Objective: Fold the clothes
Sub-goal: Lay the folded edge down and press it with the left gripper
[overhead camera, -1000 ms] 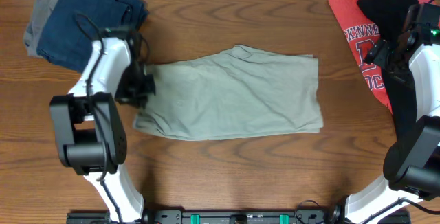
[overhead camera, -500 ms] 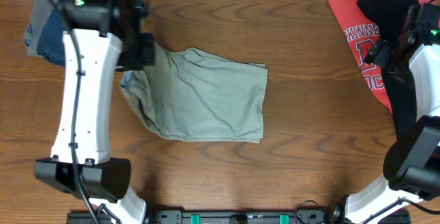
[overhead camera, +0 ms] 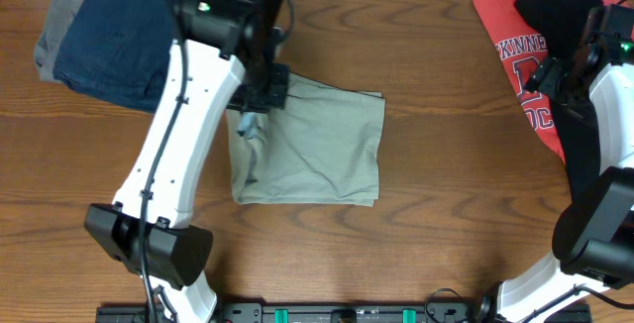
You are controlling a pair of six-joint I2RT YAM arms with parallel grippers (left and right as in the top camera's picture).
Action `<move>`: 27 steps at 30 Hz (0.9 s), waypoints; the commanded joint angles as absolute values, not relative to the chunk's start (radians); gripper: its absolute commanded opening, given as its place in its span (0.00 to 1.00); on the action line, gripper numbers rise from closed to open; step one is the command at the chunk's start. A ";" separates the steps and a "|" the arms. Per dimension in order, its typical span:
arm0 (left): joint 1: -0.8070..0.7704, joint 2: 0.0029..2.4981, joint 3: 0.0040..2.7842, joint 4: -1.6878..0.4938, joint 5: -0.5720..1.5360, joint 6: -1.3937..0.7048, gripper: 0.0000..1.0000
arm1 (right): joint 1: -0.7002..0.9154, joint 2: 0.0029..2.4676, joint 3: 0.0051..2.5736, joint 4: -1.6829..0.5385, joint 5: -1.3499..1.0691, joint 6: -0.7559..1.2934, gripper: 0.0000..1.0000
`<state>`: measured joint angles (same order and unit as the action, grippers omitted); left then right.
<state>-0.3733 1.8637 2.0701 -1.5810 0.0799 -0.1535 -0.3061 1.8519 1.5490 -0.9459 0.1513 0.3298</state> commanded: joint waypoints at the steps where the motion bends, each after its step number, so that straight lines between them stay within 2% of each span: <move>1: -0.420 1.874 2.056 -1.575 0.124 -0.163 0.06 | -0.308 1.857 1.552 -0.947 0.161 0.344 0.99; 11: -0.519 1.874 1.892 -1.440 0.128 -0.208 0.06 | -0.308 1.857 1.552 -0.946 0.161 0.344 0.99; 20: -0.553 1.874 1.708 -1.183 0.309 -0.208 0.06 | -0.308 1.857 1.552 -0.947 0.161 0.344 0.99; 27: -0.575 1.874 1.692 -1.142 0.318 -0.208 0.06 | -0.307 1.857 1.552 -0.947 0.161 0.344 0.99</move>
<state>-0.5610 1.8717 1.6905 -1.1454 0.2764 -0.2047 -0.3061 1.8519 1.5490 -0.9459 0.1513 0.3298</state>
